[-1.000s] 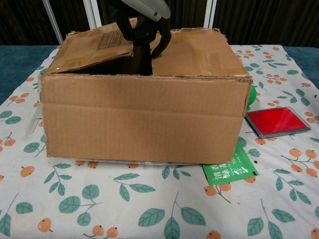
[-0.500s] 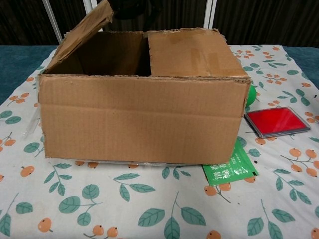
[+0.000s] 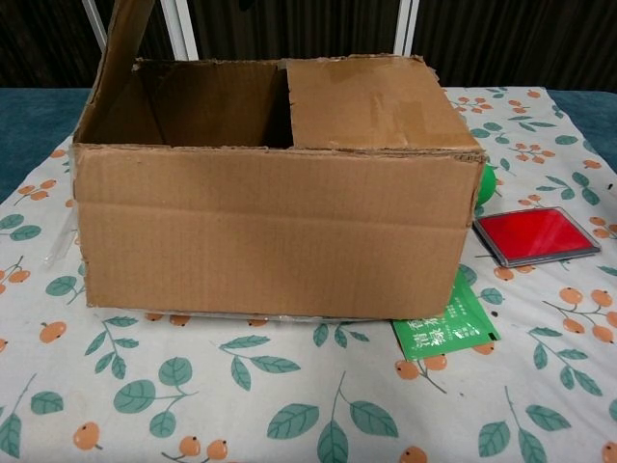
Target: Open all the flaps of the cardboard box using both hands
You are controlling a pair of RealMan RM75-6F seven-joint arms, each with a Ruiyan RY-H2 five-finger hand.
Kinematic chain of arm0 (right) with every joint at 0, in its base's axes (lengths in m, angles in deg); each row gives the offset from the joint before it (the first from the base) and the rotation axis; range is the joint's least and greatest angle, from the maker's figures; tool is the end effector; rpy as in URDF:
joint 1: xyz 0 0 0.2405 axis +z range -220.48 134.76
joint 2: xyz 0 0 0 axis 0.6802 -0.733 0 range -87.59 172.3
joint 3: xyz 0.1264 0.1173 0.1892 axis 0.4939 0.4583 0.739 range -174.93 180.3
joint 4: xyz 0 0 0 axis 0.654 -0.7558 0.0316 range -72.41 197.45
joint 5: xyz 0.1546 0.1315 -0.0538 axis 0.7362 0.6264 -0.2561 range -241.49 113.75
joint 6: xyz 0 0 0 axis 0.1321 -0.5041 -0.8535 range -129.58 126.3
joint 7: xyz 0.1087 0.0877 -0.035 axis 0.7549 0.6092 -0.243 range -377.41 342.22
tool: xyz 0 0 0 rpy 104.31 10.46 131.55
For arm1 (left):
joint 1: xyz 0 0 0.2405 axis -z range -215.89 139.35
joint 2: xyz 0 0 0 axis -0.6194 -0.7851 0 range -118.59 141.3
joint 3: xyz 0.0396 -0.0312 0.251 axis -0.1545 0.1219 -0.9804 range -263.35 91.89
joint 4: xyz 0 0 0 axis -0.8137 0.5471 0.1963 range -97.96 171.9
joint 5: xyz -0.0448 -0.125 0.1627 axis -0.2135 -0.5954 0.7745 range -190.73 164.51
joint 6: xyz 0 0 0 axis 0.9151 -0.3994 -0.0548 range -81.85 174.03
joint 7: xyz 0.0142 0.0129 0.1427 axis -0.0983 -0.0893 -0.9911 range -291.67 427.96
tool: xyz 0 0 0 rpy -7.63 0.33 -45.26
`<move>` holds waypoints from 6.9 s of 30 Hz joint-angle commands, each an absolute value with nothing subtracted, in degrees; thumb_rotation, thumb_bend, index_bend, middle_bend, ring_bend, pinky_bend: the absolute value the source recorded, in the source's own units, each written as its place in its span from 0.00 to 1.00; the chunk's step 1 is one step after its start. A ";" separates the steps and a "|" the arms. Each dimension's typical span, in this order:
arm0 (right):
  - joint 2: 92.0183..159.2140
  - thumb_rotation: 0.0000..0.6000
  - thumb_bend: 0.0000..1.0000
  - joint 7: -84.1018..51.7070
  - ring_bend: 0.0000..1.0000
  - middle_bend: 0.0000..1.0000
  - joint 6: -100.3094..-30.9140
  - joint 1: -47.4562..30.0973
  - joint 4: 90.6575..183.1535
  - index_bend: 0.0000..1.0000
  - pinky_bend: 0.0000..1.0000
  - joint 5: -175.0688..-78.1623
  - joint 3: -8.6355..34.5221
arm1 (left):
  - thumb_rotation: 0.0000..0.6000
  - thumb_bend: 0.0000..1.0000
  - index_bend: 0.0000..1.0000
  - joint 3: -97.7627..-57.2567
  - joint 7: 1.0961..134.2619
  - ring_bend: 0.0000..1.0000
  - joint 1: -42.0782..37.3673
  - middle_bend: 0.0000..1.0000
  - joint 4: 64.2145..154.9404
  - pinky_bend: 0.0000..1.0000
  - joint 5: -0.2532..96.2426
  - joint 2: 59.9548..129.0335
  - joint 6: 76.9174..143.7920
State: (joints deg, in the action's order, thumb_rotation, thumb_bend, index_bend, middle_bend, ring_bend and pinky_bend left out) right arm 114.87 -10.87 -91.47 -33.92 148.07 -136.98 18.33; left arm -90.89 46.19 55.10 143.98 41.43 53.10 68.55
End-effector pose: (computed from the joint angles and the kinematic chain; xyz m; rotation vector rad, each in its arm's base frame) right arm -0.3146 -0.2402 0.1806 0.9762 -0.8526 1.1556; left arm 0.0364 0.3760 0.1529 -2.3708 -0.1501 -0.4304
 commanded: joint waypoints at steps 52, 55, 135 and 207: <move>115.47 1.00 0.40 -11.65 0.00 0.00 -90.73 -34.50 148.60 0.01 0.24 -138.58 18.54 | 1.00 1.00 0.38 -86.08 57.71 0.46 17.68 0.65 156.12 0.48 62.37 28.35 75.92; 115.50 1.00 0.40 -11.72 0.00 0.00 -90.73 -34.52 148.64 0.01 0.24 -138.68 18.51 | 1.00 1.00 0.37 -86.73 58.32 0.46 14.57 0.65 154.98 0.48 63.53 29.83 77.26; 119.59 1.00 1.00 -34.52 0.28 0.38 -25.74 32.03 148.26 0.55 0.32 -147.57 20.53 | 1.00 0.21 0.00 -78.27 77.01 0.00 -27.27 0.00 124.81 0.00 60.16 77.12 131.25; 96.92 1.00 1.00 -41.79 0.42 0.59 -15.31 44.64 155.67 0.75 0.32 -162.16 10.53 | 1.00 0.21 0.00 -76.68 80.45 0.00 -28.59 0.00 126.43 0.00 63.31 76.00 127.61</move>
